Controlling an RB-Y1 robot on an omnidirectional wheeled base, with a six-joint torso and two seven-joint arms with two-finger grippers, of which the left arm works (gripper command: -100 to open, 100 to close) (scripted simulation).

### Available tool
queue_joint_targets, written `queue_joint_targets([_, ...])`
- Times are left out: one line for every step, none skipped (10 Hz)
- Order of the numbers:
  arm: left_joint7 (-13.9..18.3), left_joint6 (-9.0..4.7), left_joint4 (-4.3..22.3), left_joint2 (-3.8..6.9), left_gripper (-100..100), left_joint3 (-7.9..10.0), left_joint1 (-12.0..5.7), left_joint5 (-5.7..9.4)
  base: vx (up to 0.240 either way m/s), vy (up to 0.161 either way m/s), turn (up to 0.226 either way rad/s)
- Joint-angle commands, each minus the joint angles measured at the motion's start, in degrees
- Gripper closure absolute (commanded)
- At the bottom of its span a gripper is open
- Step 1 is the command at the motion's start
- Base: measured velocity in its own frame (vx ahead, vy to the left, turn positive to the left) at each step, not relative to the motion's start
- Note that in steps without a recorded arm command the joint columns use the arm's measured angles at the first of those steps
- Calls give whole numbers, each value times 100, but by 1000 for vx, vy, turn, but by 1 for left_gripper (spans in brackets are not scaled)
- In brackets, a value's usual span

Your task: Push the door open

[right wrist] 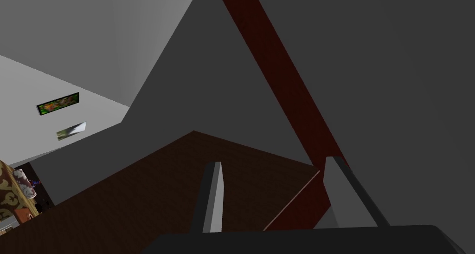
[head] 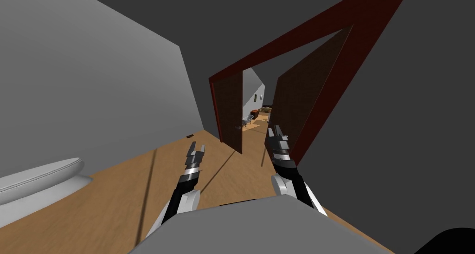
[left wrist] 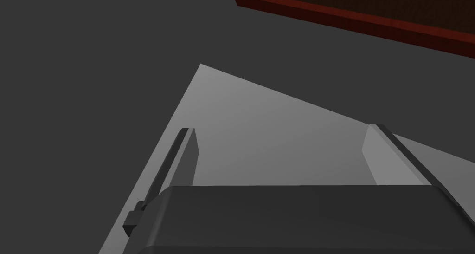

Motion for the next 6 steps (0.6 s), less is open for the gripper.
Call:
queue_joint_targets([-14,-49,211,28,-100,-35,-85,2,91,21,-76])
queue_joint_targets([-26,-74,341,40,-100,-61,-142,2,89,20,-73])
queue_joint_targets([-38,-98,471,51,-100,-86,-199,1,91,22,-80])
queue_joint_targets([-50,-122,601,62,-100,-111,-256,0,96,25,-67])
queue_joint_targets([-63,-146,730,73,-100,-136,-313,0,89,32,-69])
queue_joint_targets([-75,-170,860,84,-100,-161,-370,-1,88,27,-70])
